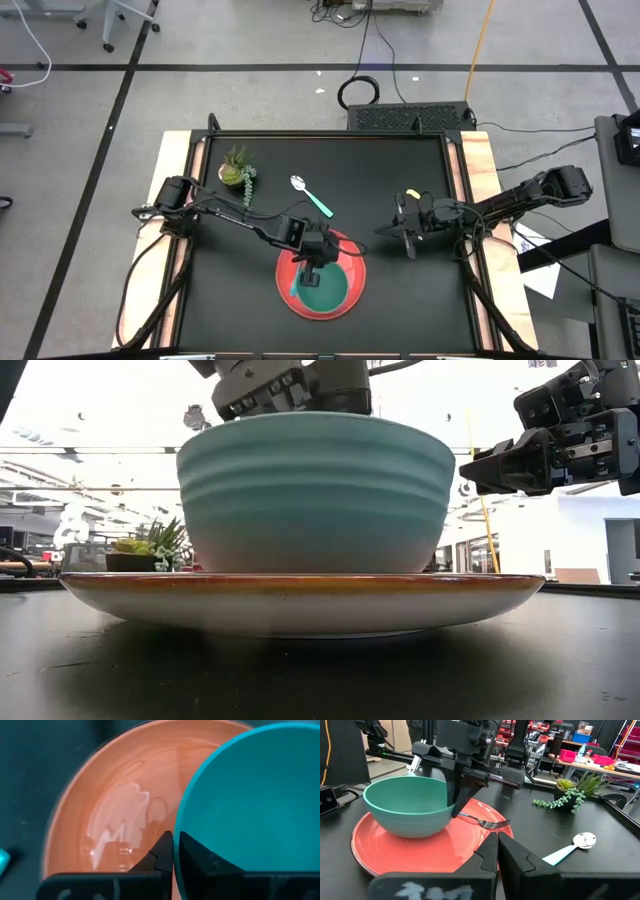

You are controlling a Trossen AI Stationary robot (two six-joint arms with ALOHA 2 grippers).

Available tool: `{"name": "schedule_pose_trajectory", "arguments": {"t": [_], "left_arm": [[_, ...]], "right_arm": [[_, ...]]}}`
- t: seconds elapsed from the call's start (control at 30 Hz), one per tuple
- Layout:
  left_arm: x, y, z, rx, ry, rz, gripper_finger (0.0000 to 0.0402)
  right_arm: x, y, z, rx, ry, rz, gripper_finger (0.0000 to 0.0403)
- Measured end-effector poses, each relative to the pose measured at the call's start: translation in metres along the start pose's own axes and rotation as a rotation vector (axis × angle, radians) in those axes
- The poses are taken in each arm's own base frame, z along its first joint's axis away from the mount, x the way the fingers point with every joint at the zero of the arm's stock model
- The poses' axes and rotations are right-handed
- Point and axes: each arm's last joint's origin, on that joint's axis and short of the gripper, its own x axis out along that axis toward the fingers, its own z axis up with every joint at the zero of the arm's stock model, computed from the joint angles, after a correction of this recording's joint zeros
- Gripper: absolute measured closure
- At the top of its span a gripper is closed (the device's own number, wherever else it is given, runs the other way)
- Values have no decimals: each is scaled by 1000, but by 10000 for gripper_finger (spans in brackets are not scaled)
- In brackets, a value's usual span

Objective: Set table place
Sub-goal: Adjust the green bowl on the orange plate, then put the light blue spoon into the green bowl

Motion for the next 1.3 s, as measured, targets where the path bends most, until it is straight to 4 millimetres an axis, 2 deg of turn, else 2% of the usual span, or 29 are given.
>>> {"name": "schedule_pose_trajectory", "arguments": {"t": [0.23, 0.5, 0.77, 1.3], "left_arm": [[0, 3, 0, 14, -2, 23, 394], [-1, 14, -1, 3, 18, 92, 374], [-1, 17, -2, -9, 27, 87, 389], [2, 11, -3, 7, 30, 102, 265]], "right_arm": [[0, 0, 0, 3, 0, 0, 403], [0, 0, 0, 3, 0, 0, 403], [0, 0, 0, 10, 0, 0, 403], [0, 0, 0, 9, 1, 0, 403]]}}
